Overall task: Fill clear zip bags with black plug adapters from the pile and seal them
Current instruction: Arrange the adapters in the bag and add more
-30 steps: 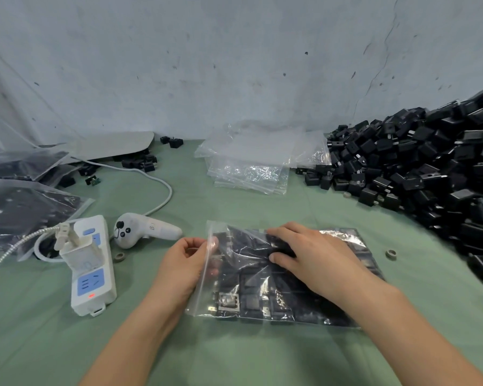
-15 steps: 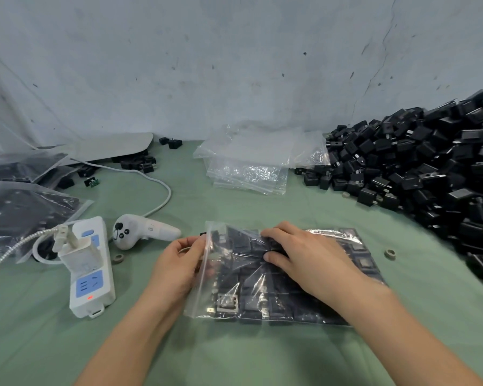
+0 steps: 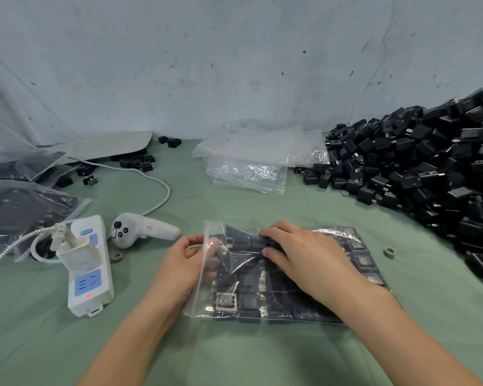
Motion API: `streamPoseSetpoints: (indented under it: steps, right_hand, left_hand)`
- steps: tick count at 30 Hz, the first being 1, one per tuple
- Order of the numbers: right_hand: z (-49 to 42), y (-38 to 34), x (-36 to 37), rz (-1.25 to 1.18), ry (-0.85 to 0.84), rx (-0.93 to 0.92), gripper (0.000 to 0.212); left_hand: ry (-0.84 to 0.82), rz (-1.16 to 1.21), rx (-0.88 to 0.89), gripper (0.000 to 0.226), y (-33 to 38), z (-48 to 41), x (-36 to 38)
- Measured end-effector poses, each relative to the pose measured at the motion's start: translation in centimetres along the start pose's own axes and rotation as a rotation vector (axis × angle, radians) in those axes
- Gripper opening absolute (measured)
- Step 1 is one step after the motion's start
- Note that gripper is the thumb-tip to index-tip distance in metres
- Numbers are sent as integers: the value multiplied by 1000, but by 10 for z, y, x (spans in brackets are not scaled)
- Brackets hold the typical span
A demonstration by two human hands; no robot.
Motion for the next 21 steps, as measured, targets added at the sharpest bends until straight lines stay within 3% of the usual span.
streamPoseSetpoints:
  steps: [8, 15, 21]
  right_hand:
    - [0, -7, 4, -115, 139, 88, 23]
    - [-1, -14, 2, -143, 243, 130, 14]
    - [0, -16, -2, -166, 281, 126, 18]
  left_hand:
    - [10, -37, -12, 14, -3, -5, -5]
    - [8, -46, -26, 36, -1, -2, -5]
    - [-24, -94, 15, 28, 0, -1, -3]
Point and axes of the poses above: each hand's wrist, its own z-axis away from the middle knuckle, its own x-axis out of the palm, y = z × x, the point moved 3 cm from there along -z, towards the middle knuckle, and after that the axes turned 14 degrees about y, right-handed, at the moved point
